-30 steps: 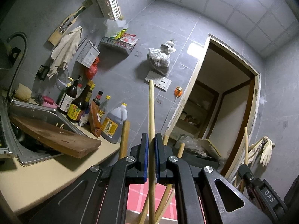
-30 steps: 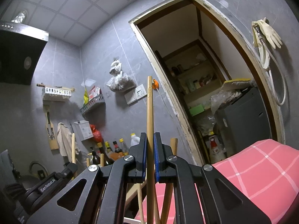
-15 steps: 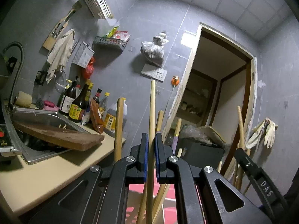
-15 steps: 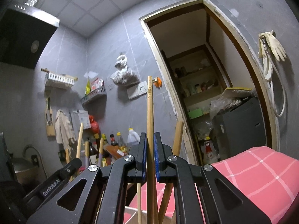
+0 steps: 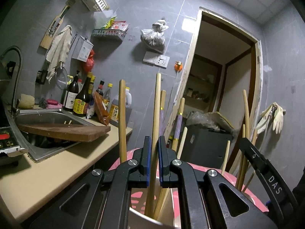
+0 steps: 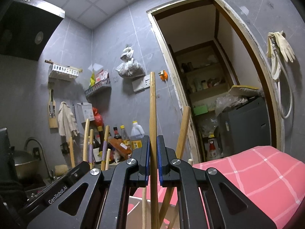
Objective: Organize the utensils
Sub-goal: 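Lower the held chopstick into the white caddy with the right tool, then open the right tool to release the chopstick into the caddy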
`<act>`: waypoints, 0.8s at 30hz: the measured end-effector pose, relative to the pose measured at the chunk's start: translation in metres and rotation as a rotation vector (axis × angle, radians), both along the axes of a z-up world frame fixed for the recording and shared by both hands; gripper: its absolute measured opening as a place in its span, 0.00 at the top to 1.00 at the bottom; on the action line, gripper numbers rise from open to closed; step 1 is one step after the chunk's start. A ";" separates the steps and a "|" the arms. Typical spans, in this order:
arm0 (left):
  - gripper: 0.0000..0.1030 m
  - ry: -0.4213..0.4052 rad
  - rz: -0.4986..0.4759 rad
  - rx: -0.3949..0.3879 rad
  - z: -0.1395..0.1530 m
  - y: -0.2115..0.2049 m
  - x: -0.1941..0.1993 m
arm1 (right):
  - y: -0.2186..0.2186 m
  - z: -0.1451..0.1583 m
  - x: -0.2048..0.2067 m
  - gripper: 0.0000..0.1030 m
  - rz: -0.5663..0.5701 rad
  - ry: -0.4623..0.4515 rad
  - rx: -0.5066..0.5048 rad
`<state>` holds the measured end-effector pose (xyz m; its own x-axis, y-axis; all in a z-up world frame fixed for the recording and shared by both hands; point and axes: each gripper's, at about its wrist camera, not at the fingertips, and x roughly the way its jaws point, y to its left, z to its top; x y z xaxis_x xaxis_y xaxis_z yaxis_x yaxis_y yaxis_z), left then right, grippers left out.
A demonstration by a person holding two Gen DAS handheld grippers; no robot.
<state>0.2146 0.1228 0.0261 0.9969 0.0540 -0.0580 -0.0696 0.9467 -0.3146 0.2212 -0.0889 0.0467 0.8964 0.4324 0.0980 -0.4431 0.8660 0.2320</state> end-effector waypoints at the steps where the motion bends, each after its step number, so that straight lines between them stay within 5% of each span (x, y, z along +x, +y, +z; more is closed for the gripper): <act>1: 0.95 0.002 -0.004 0.000 -0.001 0.000 -0.001 | 0.000 0.000 -0.001 0.94 0.000 0.003 -0.002; 24: 0.94 0.038 -0.050 -0.001 -0.001 0.003 -0.019 | -0.013 -0.002 -0.020 0.80 -0.001 0.021 -0.038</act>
<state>0.1958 0.1258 0.0248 0.9954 0.0038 -0.0957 -0.0338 0.9488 -0.3139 0.2015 -0.1014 0.0449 0.8985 0.4345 0.0624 -0.4375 0.8747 0.2085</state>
